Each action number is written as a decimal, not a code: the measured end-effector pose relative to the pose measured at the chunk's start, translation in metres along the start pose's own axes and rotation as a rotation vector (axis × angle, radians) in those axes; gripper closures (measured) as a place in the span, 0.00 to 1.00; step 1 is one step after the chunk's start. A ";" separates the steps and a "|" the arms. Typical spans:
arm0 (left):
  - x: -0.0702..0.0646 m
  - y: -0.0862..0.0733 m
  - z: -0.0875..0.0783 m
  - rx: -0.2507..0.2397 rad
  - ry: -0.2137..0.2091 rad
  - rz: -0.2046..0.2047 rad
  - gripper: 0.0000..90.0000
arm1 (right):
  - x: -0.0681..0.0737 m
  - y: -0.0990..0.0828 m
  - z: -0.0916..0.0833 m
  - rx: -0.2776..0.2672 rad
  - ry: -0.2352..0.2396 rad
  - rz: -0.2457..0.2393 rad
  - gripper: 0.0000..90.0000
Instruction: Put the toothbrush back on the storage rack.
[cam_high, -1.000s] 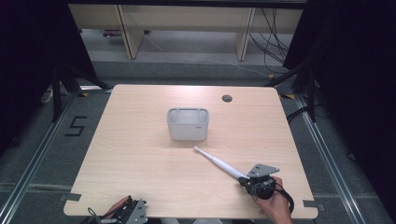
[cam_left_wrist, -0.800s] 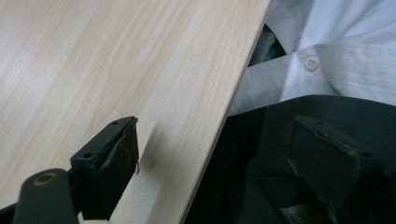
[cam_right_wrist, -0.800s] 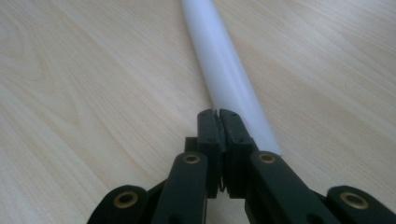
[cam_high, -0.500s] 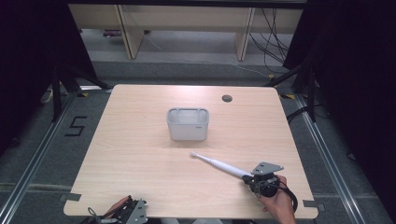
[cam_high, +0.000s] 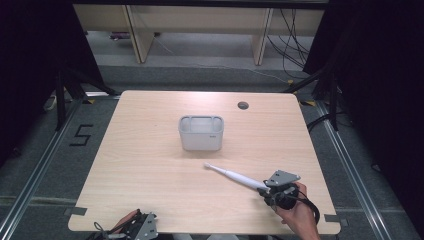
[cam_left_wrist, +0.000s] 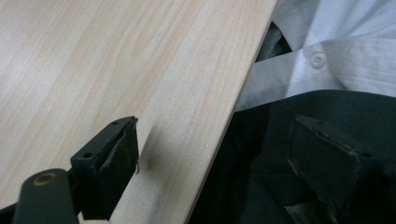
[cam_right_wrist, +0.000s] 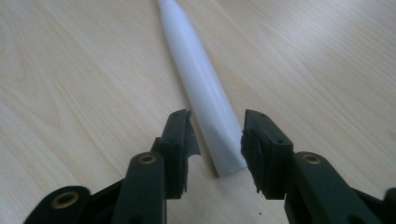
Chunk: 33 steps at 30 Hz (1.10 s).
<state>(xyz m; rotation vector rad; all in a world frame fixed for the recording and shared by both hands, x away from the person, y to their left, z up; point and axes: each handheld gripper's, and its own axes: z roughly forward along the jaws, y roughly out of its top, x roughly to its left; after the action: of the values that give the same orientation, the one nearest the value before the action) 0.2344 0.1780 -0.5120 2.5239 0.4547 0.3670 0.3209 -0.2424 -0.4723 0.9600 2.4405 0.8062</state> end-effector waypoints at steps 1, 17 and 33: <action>0.000 0.000 0.000 -0.001 0.000 0.000 0.17 | 0.000 0.002 0.000 0.009 0.002 -0.014 0.66; 0.000 0.000 0.000 0.001 -0.001 0.000 0.17 | 0.000 0.052 0.022 0.184 0.069 -0.144 0.56; -0.001 0.000 0.000 -0.001 -0.004 0.000 0.17 | 0.001 0.090 0.061 0.354 0.138 -0.210 0.58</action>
<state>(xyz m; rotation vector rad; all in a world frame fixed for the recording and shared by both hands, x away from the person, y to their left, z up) 0.2336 0.1781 -0.5121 2.5230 0.4533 0.3623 0.3967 -0.1659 -0.4609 0.7645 2.8072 0.3874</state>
